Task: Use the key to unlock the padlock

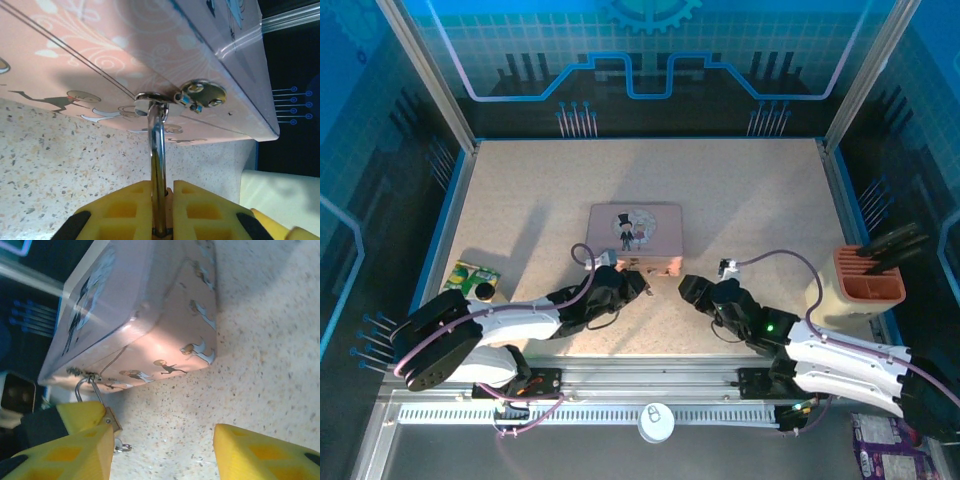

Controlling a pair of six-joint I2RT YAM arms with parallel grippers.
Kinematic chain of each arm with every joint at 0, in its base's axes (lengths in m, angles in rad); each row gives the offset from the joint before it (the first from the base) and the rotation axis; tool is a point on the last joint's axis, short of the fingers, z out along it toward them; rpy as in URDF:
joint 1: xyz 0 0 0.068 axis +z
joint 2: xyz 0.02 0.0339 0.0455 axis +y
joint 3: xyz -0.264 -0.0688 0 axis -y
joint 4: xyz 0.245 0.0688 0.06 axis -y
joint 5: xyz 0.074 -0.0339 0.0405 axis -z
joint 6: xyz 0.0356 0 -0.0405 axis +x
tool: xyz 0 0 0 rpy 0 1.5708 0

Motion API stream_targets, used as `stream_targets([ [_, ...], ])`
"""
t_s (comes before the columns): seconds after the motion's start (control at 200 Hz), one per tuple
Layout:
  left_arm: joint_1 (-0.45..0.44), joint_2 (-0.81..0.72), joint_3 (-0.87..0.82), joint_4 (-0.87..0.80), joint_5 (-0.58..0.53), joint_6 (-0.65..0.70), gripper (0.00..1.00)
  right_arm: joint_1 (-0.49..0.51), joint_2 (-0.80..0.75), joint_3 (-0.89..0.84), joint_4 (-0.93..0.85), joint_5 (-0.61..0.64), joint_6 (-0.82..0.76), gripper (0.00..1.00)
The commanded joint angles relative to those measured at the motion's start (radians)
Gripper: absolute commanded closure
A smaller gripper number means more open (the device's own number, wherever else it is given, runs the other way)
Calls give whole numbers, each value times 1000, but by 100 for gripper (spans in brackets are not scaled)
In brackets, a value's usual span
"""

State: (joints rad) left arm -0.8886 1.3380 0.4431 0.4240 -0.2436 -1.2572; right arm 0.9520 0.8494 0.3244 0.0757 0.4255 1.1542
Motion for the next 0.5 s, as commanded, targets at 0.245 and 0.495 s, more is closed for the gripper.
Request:
stream_targets([
  [0.245,22,-65,72,-38,24,29,100,209,177,48,351,82,-970,43],
  [0.495,23,-83,77,-63,29,35,100,291,395,38,607,129,-1147,47],
])
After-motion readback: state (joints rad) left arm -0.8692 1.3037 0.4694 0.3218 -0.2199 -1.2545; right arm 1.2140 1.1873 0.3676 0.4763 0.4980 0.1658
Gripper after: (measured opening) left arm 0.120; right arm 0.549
